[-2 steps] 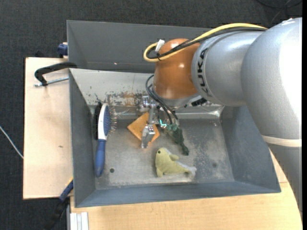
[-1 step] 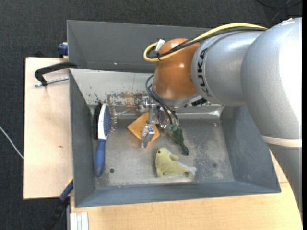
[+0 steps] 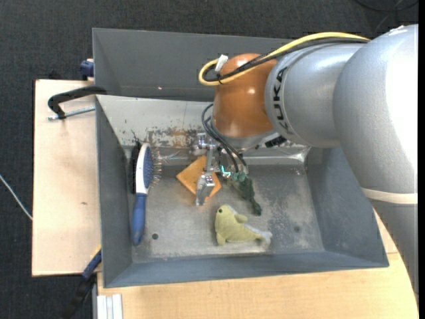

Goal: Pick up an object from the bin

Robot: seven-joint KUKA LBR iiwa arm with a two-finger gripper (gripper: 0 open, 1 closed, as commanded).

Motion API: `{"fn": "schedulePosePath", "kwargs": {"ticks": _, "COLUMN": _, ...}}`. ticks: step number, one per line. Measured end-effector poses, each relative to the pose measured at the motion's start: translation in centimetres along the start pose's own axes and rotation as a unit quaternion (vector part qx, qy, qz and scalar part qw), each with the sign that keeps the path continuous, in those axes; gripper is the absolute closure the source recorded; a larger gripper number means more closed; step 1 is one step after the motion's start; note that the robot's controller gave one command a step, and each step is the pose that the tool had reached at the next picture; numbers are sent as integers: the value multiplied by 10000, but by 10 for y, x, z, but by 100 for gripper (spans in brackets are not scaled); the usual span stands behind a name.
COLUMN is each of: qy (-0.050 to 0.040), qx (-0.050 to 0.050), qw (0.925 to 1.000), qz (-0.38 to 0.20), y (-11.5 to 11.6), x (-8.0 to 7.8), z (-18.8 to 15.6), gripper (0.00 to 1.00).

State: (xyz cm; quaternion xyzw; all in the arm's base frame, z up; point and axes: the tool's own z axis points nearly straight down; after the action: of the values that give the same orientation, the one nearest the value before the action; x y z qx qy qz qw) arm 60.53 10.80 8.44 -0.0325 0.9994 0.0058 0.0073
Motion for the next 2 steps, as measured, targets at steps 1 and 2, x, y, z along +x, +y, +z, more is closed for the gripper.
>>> {"fn": "schedulePosePath", "kwargs": {"ticks": 1, "qy": 6, "qx": -2, "qw": 10000, "qz": 0, "y": 0, "x": 0, "z": 0, "gripper": 100}}
{"fn": "schedulePosePath", "kwargs": {"ticks": 2, "qy": 0, "qx": 0, "qw": 10000, "qz": 1, "y": 0, "x": 0, "z": 0, "gripper": 0}}
